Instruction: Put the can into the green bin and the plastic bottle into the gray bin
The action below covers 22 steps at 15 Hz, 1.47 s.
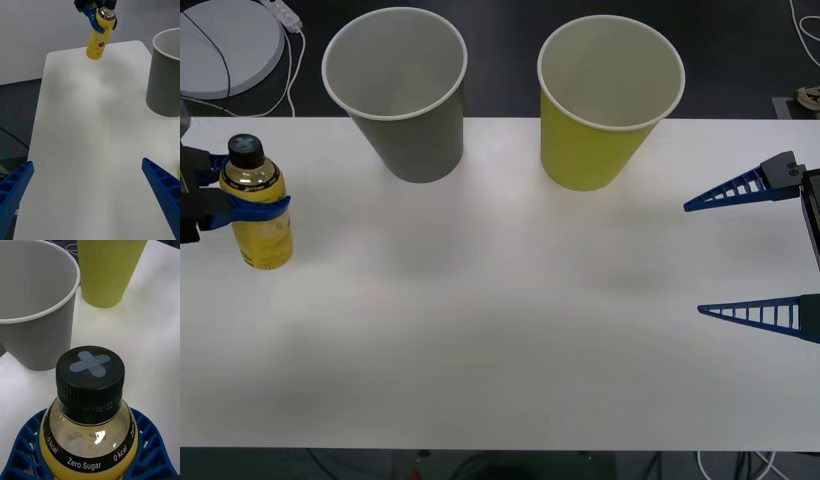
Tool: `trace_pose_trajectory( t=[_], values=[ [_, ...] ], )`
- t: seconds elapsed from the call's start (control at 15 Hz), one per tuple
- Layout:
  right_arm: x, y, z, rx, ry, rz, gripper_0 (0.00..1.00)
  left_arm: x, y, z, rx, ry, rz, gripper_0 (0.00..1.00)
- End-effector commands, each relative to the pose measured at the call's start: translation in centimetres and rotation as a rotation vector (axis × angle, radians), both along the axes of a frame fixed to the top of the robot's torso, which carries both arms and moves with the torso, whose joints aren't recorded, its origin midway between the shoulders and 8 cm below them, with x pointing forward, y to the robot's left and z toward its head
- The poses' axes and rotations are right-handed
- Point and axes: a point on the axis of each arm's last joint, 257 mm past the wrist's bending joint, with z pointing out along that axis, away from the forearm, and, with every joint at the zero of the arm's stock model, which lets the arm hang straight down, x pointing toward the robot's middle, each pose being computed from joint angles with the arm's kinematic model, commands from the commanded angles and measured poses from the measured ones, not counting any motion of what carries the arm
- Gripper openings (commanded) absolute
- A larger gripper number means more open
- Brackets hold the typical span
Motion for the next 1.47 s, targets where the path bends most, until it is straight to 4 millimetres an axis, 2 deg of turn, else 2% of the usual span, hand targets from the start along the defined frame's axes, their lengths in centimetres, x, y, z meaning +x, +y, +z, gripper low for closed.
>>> trace_pose_trajectory(
  t=[0.07, 0.93, 1.47],
  values=[
    [0.0, 0.0, 0.0, 0.0, 0.0, 0.0, 1.0, 0.2, 0.8, 1.2, 0.05, 0.02, 0.015, 0.0],
    [0.0, 0.0, 0.0, 0.0, 0.0, 0.0, 1.0, 1.8, 3.8, 6.8, 0.186, 0.068, 0.059, 0.0],
    [0.0, 0.0, 0.0, 0.0, 0.0, 0.0, 1.0, 4.9, 2.8, 8.3, 0.243, 0.071, 0.057, 0.0]
  ],
)
